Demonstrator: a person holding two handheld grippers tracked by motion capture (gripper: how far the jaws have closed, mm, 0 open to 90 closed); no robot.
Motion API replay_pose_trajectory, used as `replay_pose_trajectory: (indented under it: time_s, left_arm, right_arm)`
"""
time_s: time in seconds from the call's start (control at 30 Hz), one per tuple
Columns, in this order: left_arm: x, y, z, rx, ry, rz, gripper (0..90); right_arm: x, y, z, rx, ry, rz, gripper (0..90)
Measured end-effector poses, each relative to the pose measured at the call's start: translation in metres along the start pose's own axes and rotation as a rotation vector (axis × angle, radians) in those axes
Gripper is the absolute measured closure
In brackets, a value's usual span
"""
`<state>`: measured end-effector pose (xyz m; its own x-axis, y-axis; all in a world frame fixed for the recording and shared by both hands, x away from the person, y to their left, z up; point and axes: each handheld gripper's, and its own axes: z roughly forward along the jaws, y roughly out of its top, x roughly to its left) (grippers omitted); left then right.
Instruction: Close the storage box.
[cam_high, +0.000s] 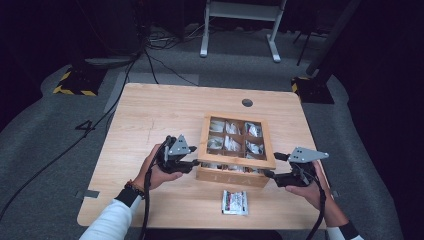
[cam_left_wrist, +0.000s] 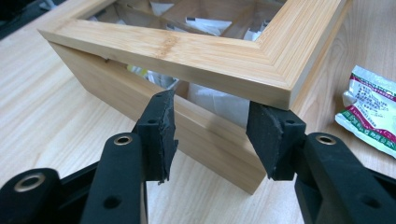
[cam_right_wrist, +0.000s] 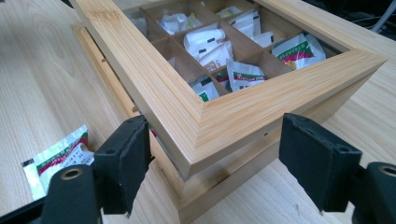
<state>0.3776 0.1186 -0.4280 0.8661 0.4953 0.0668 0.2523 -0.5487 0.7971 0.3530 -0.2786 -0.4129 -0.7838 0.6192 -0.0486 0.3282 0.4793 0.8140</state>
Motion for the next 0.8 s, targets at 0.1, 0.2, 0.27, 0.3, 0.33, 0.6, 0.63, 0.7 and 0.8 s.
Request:
replay_pose_trajectory:
  time_s: [0.1,0.2,0.27,0.3,0.33,0.6,0.63,0.7,0.8]
  left_arm:
    - [-0.001,-0.002,0.001,0.008,-0.008,-0.004,48.9]
    - [-0.002,-0.003,0.001,0.010,-0.013,-0.006,42.6]
    - [-0.003,-0.002,0.000,-0.001,-0.047,-0.002,39.3]
    - [-0.005,-0.001,0.000,0.000,-0.045,0.004,39.3]
    - [-0.007,-0.001,0.001,0.004,-0.045,0.010,39.4]
    - [-0.012,-0.001,0.004,0.023,-0.036,0.014,38.3]
    - [-0.012,-0.002,0.003,0.012,-0.048,0.011,37.0]
    - [-0.012,-0.002,0.000,-0.008,-0.048,0.002,38.1]
    - [-0.012,-0.002,-0.002,-0.023,-0.052,-0.005,39.2]
  right_arm:
    - [-0.001,-0.002,0.002,0.009,0.009,0.008,25.0]
    - [-0.001,-0.004,0.002,0.014,0.014,0.015,25.2]
    - [0.000,-0.005,0.004,0.029,0.013,0.004,25.3]
    - [0.000,-0.005,0.005,0.035,0.010,0.001,25.2]
    - [0.001,-0.006,0.006,0.039,0.009,-0.002,25.2]
    - [0.002,-0.011,0.008,0.061,0.012,0.000,28.0]
    - [0.002,-0.012,0.008,0.064,0.018,0.005,28.2]
    - [0.002,-0.014,0.007,0.059,0.035,0.016,33.5]
    - [0.001,-0.014,0.004,0.037,0.037,0.023,35.5]
